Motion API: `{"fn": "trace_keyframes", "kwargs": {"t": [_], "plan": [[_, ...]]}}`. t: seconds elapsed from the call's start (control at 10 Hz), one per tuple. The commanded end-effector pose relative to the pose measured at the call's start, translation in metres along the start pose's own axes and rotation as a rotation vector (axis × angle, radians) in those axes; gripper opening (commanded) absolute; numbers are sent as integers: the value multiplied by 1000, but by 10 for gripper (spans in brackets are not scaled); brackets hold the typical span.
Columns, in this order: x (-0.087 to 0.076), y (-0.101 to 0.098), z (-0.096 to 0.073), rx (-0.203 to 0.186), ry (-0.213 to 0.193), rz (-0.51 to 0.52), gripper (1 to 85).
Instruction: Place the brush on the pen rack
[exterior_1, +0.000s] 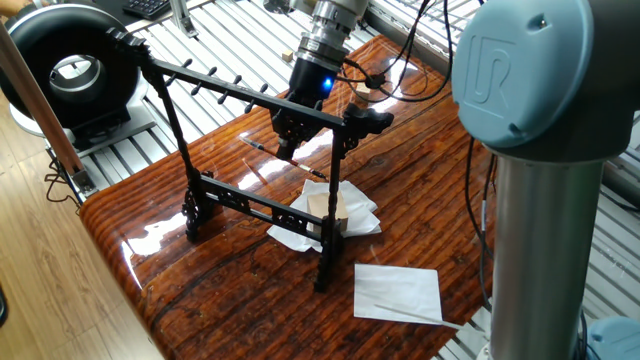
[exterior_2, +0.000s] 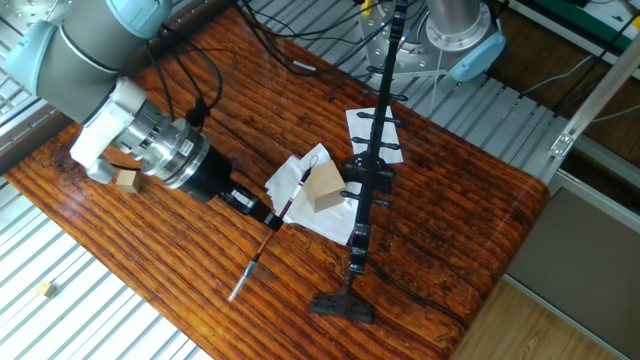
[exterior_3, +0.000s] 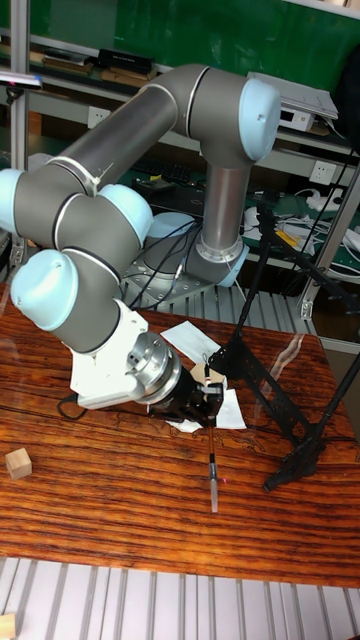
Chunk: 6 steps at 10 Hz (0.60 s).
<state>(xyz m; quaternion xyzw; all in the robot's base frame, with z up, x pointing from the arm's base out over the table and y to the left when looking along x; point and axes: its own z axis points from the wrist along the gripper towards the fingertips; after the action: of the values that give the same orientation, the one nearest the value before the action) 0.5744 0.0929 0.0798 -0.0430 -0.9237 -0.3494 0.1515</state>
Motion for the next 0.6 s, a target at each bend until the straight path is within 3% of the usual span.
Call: {"fn": "trace_keyframes", "kwargs": {"t": [0.0, 0.3, 0.5], "plan": [[4, 24, -18, -16, 25, 40, 13], [14, 52, -49, -26, 82, 80, 13], [14, 68, -58, -26, 94, 106, 13]]}}
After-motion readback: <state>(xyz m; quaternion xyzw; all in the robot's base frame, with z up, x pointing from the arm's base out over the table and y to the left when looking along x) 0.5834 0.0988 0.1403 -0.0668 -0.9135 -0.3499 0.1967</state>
